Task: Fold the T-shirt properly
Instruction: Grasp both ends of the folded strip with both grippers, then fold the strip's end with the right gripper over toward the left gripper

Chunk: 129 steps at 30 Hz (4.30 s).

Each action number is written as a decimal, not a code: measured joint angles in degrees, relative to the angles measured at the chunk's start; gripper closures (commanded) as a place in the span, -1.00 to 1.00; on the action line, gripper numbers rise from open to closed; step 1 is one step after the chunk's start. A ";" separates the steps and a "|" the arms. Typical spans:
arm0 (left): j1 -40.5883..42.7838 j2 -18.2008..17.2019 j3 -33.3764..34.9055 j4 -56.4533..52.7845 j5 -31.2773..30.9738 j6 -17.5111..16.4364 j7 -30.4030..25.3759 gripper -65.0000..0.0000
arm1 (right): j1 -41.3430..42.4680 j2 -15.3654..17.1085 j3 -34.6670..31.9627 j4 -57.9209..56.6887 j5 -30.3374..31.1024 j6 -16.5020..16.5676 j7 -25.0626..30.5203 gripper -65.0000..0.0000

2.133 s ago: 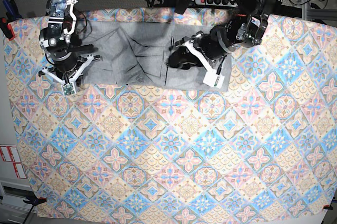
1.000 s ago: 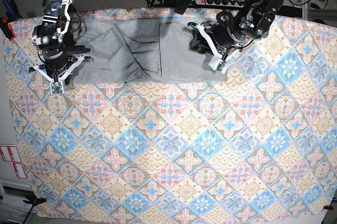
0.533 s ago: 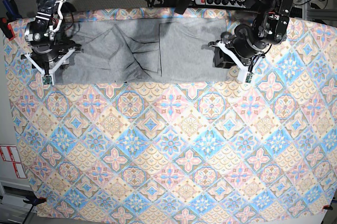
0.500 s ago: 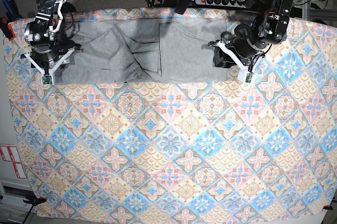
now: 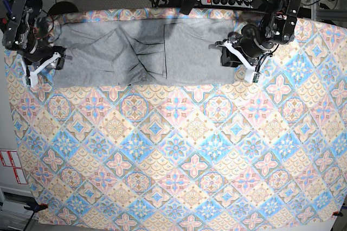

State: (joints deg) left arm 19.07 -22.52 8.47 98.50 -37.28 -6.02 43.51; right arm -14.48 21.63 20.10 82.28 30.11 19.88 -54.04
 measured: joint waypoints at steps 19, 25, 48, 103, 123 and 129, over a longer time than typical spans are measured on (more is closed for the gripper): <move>-0.20 0.00 0.02 0.00 0.00 0.00 -0.02 0.65 | -0.31 -0.48 -11.21 -0.66 0.37 0.00 0.22 -0.05; -0.17 0.00 0.00 0.00 0.00 0.00 0.00 0.65 | -0.26 -0.46 -11.37 -1.84 1.42 0.09 0.59 -0.05; -0.15 -0.02 0.02 0.00 0.02 0.02 -0.02 0.65 | 1.75 -0.04 -10.29 -7.82 10.97 -0.15 2.73 0.16; -0.33 1.09 -0.15 0.00 0.00 -0.02 -0.02 0.65 | 1.92 0.44 -1.88 -8.96 6.32 5.03 -3.08 0.16; -2.16 1.07 -0.48 0.22 0.00 -0.02 -0.09 0.66 | 7.78 -0.17 -1.92 -9.81 8.76 5.20 -1.18 0.98; -1.99 1.20 -4.11 0.28 0.02 0.02 -0.02 0.66 | 9.68 -0.17 -1.64 -10.23 8.35 5.18 0.98 0.98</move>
State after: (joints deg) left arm 17.08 -21.32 4.36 98.78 -37.26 -6.00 43.48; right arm -4.80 21.45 18.46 72.05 38.46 25.06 -53.06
